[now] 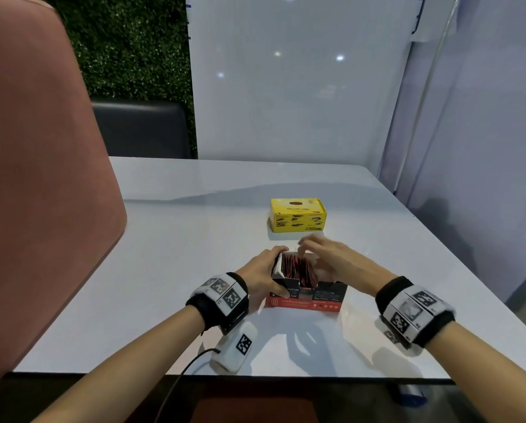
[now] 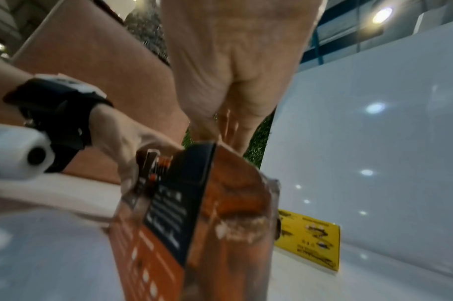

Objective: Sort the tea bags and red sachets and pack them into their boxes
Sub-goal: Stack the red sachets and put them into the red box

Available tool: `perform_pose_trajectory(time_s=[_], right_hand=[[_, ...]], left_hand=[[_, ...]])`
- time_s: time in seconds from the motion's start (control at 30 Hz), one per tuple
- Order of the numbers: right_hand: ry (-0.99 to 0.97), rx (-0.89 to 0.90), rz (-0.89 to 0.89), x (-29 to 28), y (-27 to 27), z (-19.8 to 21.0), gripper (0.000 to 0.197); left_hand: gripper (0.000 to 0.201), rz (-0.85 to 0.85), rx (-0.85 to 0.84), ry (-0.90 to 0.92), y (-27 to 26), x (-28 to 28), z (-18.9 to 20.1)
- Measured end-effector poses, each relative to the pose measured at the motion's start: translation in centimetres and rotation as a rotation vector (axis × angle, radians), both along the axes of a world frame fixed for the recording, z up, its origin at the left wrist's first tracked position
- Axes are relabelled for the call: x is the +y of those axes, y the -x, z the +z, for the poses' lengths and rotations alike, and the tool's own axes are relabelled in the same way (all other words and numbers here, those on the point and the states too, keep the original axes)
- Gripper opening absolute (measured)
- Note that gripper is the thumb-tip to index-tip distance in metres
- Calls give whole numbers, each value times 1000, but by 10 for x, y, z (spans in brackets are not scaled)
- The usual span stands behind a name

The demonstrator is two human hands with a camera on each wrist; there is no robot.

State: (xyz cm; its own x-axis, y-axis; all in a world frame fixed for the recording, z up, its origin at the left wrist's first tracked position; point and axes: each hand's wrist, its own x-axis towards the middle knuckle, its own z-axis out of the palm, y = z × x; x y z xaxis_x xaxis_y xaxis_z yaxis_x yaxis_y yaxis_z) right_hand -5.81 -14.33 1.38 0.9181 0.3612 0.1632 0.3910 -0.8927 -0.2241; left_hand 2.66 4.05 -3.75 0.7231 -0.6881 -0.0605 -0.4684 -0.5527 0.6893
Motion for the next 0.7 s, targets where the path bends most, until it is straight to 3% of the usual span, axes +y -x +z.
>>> perform_pose_trajectory(time_s=[0.1, 0.27, 0.43, 0.63, 0.7], right_hand=[[-210, -8, -241, 0, 7, 6, 17], [-12, 268, -444, 27, -5, -1, 23], [30, 436, -551, 51, -25, -11, 38], [57, 367, -516, 63, -25, -5, 27], [-97, 236, -517, 54, -25, 3, 19]], left_hand=[[92, 23, 18, 24, 3, 1, -1], [96, 26, 18, 42, 7, 4, 1], [105, 76, 69, 78, 13, 10, 4], [102, 151, 108, 130, 11, 25, 1], [96, 155, 102, 126, 9, 34, -1]])
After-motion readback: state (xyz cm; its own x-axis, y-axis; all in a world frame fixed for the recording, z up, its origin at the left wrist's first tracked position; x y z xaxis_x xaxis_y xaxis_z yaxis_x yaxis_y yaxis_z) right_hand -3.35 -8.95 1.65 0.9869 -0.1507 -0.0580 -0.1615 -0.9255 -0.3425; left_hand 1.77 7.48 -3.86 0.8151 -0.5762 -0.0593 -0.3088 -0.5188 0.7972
